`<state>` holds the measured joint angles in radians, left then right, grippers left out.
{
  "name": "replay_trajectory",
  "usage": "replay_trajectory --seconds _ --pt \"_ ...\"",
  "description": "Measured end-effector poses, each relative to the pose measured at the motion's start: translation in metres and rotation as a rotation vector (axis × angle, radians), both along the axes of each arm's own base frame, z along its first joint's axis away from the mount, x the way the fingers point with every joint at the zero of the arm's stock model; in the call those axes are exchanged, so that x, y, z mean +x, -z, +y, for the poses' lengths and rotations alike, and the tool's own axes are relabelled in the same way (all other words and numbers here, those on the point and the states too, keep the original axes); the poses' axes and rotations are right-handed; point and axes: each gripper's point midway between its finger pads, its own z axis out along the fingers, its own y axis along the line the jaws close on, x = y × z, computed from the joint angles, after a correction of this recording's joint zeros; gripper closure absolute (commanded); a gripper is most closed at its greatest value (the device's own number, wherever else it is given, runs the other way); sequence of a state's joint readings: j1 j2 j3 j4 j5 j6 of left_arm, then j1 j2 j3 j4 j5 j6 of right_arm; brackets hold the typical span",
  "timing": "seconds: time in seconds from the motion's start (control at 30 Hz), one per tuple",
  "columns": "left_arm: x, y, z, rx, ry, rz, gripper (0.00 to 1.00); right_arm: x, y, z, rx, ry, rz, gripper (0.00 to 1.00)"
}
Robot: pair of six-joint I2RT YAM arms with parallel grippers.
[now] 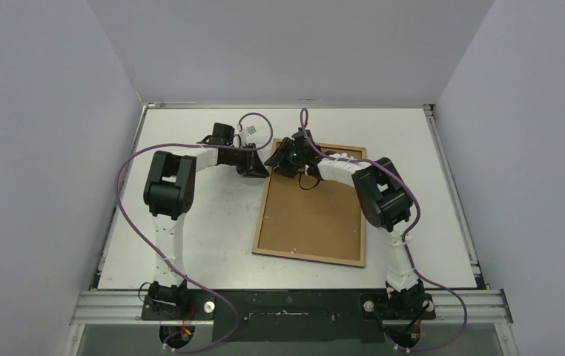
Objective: Put the photo into the frame
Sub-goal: Install the photo frame at the center of the board.
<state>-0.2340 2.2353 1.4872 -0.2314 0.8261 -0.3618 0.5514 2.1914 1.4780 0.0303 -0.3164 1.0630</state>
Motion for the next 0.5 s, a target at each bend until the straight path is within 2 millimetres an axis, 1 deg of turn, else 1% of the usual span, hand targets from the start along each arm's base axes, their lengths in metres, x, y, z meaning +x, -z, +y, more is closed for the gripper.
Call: replay_trajectory --seconds 0.5 --pt "-0.002 -0.001 0.0 -0.011 0.009 0.003 0.83 0.002 0.0 0.011 0.043 0.01 -0.042 0.54"
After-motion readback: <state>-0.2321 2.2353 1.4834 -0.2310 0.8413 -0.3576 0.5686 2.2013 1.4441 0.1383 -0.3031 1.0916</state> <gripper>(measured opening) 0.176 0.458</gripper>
